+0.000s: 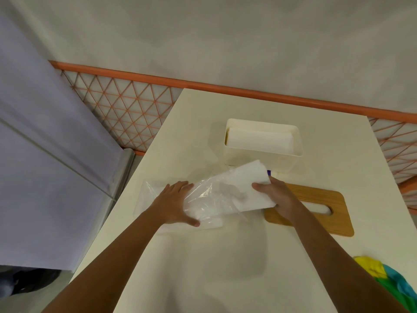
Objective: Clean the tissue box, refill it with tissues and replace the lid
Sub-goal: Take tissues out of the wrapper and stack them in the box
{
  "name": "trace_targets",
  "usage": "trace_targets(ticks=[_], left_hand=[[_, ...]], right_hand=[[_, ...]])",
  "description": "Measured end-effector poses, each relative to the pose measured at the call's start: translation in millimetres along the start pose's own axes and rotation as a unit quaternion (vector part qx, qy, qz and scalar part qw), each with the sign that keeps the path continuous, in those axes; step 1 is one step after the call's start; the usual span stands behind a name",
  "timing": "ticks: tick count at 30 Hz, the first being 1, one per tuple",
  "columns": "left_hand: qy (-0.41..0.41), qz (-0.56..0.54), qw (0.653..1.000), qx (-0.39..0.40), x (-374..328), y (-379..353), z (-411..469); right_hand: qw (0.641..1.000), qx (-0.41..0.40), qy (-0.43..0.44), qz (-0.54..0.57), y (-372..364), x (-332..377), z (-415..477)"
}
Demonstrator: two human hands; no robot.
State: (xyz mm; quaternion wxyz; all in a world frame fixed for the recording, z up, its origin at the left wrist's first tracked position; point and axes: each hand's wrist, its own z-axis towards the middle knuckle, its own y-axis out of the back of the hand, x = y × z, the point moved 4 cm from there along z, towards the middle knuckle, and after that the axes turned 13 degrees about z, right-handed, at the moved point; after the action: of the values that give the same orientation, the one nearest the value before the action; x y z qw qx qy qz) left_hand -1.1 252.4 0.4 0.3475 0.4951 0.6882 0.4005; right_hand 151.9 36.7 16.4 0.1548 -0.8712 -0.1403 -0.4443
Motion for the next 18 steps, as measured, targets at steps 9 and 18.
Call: trace_targets(ticks=[9,18], left_hand=[[0.028,-0.091,0.995,-0.005,-22,40,7],[0.039,-0.414,0.904,-0.102,-92,95,45]], right_hand=[[0.995,-0.073,0.067,0.015,60,48,-23],[0.983,-0.101,0.139,0.059,108,95,-42]])
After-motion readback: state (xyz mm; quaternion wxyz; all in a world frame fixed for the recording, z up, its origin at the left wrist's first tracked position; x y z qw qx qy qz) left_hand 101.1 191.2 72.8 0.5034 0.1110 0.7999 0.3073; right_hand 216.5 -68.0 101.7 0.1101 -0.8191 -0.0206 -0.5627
